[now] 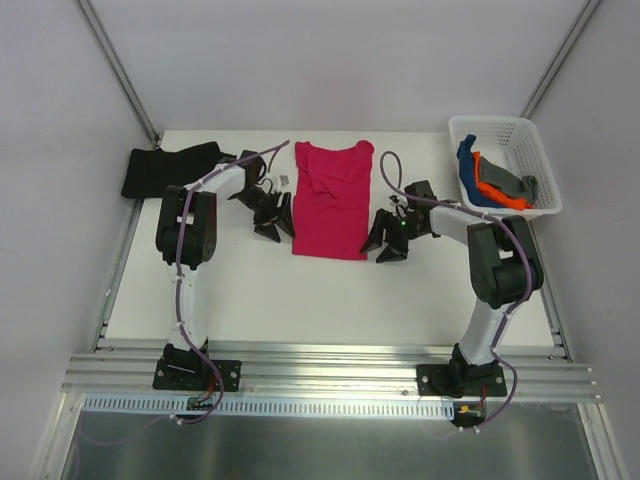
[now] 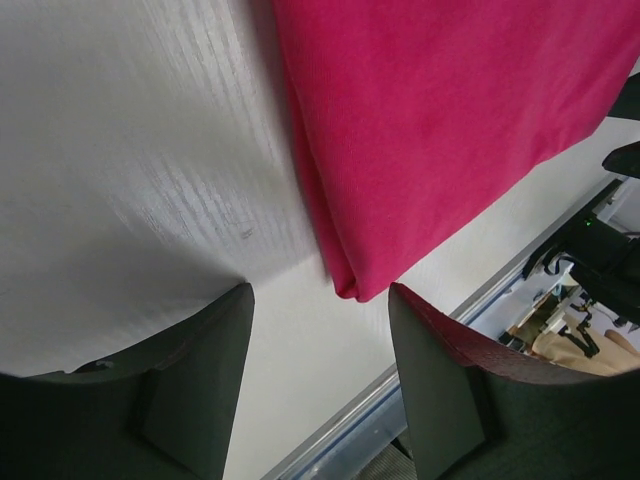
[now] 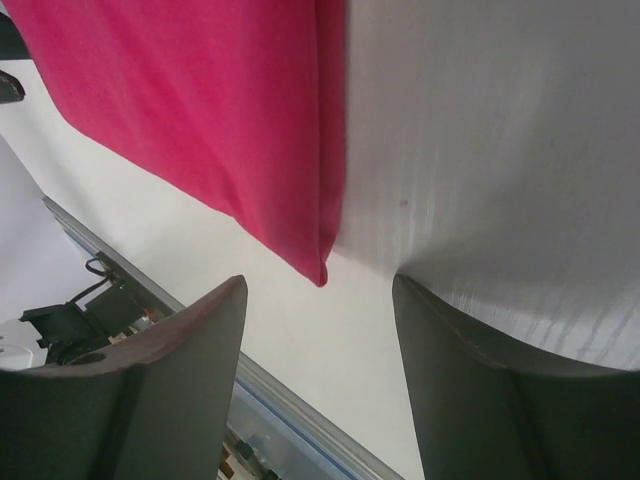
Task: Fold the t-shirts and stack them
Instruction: Fold the tshirt
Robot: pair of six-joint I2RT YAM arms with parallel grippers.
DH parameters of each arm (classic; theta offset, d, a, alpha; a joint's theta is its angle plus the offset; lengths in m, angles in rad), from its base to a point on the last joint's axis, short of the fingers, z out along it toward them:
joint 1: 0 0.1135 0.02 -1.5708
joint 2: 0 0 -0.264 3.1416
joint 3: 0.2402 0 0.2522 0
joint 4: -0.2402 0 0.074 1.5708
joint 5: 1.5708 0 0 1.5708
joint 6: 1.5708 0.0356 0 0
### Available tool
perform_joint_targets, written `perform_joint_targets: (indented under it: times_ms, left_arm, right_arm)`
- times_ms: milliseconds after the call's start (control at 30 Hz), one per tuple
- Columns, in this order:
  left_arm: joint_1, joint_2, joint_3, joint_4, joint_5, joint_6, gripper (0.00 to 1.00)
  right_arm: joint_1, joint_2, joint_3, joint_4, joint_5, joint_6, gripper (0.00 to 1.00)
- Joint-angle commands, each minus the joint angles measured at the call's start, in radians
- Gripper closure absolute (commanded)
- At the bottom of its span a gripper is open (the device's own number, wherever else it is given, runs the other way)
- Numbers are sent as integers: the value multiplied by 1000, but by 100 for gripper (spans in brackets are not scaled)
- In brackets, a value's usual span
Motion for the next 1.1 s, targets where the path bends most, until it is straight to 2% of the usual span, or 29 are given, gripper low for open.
perform_joint_targets:
  times_ms: [0,333,633,767,1067]
  left_arm:
    - [-4,21,30,3,31,-12,43]
    - [-27,12,-39,9,77,-23,48]
    - [-67,4,-63,20,97,-35,50]
    - [-75,5,-73,23,99,-37,51]
    - [-82,-7,-82,29,97,-45,52]
  right_arm:
    - [-8,47,26,34,33,18,36]
    - [-8,104,78,57,30,42,44]
    - [3,104,62,74,16,58,47]
    - [17,101,49,89,1,64,51]
    - [48,96,26,103,-21,76,52]
